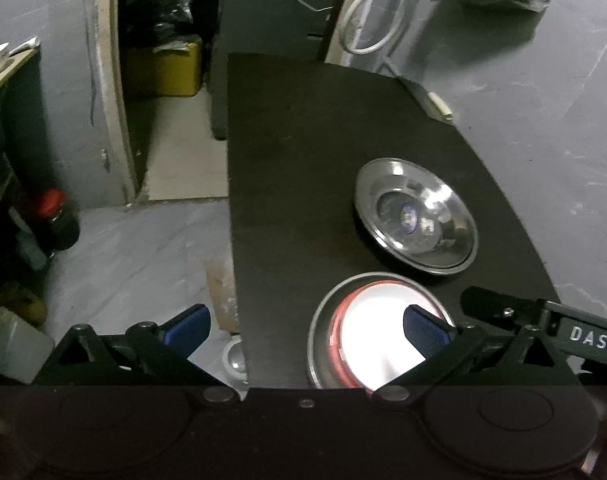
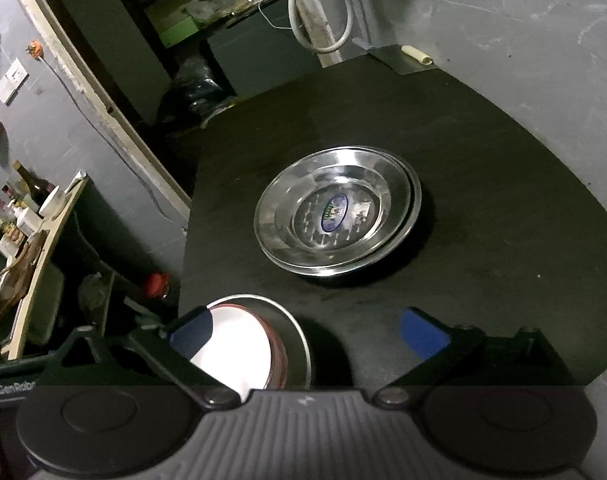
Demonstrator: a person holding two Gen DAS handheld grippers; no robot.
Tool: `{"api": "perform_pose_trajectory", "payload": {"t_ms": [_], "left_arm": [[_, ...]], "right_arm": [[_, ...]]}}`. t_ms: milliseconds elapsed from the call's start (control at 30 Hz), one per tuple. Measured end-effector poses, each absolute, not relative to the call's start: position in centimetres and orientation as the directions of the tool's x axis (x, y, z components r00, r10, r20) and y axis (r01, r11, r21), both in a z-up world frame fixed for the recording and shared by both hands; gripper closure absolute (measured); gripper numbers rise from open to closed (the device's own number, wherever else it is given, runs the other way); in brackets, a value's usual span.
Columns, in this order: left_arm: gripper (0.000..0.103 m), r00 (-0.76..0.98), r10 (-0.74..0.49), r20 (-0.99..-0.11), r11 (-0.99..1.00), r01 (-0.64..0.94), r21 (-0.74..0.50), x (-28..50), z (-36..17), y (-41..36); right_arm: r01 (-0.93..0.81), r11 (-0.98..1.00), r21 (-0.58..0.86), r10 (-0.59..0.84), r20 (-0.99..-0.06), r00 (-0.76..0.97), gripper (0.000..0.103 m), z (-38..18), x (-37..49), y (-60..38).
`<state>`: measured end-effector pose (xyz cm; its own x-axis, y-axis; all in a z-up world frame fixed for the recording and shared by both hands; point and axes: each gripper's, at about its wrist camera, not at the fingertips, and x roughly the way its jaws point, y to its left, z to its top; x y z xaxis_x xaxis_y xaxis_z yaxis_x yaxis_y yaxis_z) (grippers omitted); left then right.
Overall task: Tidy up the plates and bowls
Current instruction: 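Open both grippers and move them to the rim of the steel bowl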
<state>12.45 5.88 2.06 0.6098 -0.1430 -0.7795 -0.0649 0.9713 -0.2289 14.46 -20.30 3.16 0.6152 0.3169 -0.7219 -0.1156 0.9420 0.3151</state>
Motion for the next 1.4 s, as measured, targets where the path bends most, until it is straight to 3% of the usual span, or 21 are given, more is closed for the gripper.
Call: {"api": "perform_pose_trajectory", "payload": {"t_ms": [733,1067,1400], "left_arm": [[0.001,0.524,0.063,-0.849,0.967,-0.242,-0.078,12.1,0.2,9.2],[0.001,0.524,0.027,-0.851,0.983,-0.168,-0.072,11.9,-0.4,7.9],[0.001,0.502,0.003,-0.865,0.987,-0.138,-0.077,12.4,-1.2,6.6]], "right_arm": [[0.035,0.98,0.198,0.149,-0.832,0.534,0.0,0.7,14.4,-20.9],[0.079,0.98,0.184,0.118,-0.849,0.514,0.0,0.0,14.2,-22.1],[0.016,0.985,0.17,0.136,-0.838,0.528,0.0,0.5,13.6,-22.0]]}}
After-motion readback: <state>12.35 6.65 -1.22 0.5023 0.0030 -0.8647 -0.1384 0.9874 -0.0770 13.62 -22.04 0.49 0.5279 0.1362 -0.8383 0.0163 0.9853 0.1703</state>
